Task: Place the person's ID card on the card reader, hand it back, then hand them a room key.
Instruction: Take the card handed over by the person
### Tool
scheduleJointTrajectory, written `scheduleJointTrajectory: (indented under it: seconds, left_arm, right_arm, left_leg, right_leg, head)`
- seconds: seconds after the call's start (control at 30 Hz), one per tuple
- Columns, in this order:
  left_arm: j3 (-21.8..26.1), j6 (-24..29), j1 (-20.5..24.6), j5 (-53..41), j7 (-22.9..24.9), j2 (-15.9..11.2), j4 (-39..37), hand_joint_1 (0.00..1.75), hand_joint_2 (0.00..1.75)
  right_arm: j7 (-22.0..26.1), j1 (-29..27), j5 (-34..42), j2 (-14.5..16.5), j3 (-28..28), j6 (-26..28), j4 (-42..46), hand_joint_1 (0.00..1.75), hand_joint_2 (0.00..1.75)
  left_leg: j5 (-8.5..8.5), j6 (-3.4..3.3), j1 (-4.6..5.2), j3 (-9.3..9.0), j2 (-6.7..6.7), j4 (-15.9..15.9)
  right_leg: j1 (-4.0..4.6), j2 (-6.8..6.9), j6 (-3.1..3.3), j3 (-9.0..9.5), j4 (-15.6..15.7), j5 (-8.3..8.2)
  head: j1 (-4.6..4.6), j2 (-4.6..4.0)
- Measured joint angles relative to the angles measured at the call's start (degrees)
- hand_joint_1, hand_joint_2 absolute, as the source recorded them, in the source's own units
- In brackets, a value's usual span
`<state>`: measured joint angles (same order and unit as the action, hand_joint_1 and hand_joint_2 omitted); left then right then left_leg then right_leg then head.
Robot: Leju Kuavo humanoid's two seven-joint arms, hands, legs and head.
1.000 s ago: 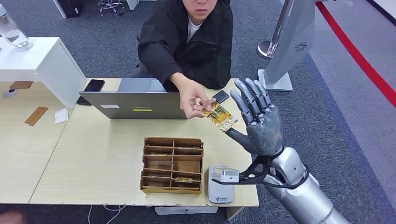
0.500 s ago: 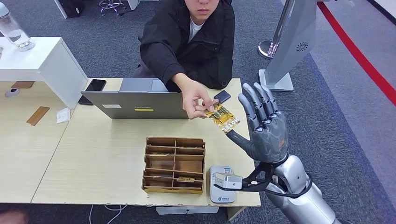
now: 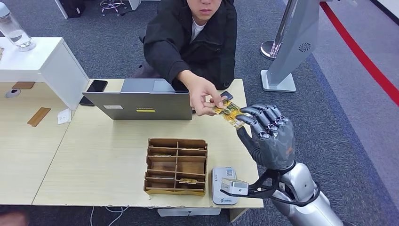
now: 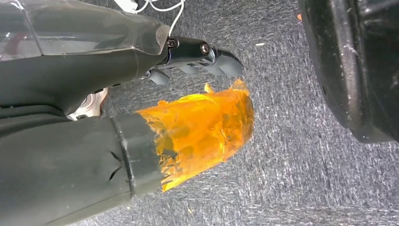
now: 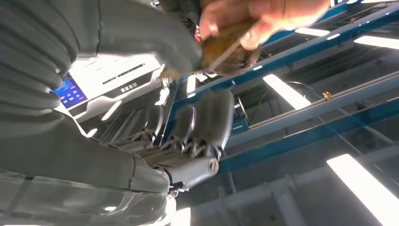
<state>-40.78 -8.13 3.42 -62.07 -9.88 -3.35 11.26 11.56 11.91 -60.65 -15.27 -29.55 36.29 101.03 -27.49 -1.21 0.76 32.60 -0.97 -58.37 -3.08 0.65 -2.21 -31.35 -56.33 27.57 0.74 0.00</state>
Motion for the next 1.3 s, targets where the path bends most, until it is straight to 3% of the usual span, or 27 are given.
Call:
scheduleJointTrajectory:
  seconds: [0.9,1.3]
  left_arm:
    - [0.00,-0.24,0.32,-0.85,0.02,0.20,0.00,0.00,0.00]
    - [0.00,-0.28,0.38,-0.75,0.07,0.27,0.00,0.00,0.00]
  right_arm:
    - [0.50,-0.78,0.11,-1.29,0.19,-0.01,0.56,1.75,1.75]
    - [0.68,-1.01,4.12,-1.72,0.68,-0.25,1.36,1.75,1.75]
  left_leg:
    - [0.10,-0.24,0.21,0.00,0.00,0.00]
    - [0.10,-0.26,0.27,0.00,0.00,0.00]
  right_leg:
    - [-0.21,0.00,-0.18,0.00,0.00,-0.08]
    - [-0.27,0.00,-0.22,0.00,0.00,-0.09]
  head:
    - [0.00,0.00]
    - [0.00,0.00]
